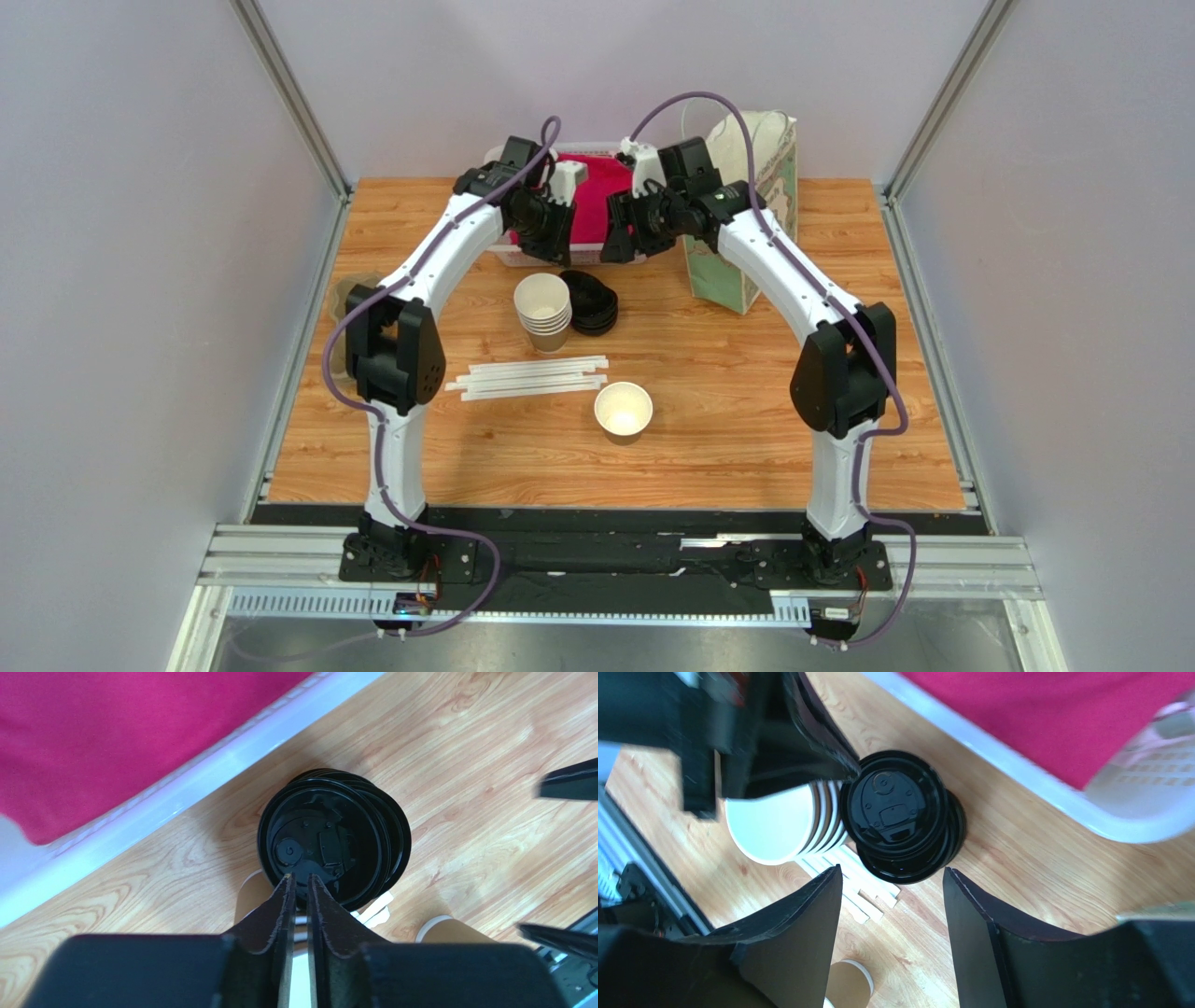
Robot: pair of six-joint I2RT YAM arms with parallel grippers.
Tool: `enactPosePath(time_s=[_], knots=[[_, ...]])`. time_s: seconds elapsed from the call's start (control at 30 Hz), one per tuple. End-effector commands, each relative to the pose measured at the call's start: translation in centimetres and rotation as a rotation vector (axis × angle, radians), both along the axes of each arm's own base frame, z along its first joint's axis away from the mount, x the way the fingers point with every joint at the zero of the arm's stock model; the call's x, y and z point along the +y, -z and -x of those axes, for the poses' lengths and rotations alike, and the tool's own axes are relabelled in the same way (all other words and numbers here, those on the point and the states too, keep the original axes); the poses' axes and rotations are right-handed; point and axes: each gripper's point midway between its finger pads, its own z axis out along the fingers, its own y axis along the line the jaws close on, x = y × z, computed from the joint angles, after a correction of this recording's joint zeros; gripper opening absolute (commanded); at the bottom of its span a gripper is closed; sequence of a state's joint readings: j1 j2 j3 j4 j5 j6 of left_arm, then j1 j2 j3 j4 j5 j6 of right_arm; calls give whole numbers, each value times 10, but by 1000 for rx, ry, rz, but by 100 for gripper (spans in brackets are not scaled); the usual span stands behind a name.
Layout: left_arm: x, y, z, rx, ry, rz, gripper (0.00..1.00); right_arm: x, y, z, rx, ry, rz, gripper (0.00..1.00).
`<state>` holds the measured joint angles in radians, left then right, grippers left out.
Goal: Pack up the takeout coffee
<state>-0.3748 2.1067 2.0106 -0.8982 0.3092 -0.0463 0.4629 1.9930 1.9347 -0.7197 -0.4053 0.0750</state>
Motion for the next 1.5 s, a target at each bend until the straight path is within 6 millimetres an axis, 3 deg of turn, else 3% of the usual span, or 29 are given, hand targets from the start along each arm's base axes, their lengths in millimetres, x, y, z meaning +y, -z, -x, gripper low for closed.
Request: enactPosePath(time_s=[0.0, 0.13, 0.23, 0.4, 0.67, 1.47], knots=[[3, -61, 3, -107, 5, 92, 22, 24, 0, 8, -65, -173, -43, 58], [2, -66, 7, -97, 22, 131, 34, 26, 12, 16, -119, -298, -23, 54], [3, -69, 7, -98, 25, 142, 36, 26, 19, 20, -153, -369, -12, 49], [3, -75, 6, -98, 29, 171, 36, 32, 30, 33, -187, -475, -19, 47], [2, -75, 9, -84, 43, 193, 37, 38, 49, 32, -273, -544, 11, 49], [5, -70, 7, -63, 40, 216, 37, 59, 67, 23, -334, -601, 40, 57]])
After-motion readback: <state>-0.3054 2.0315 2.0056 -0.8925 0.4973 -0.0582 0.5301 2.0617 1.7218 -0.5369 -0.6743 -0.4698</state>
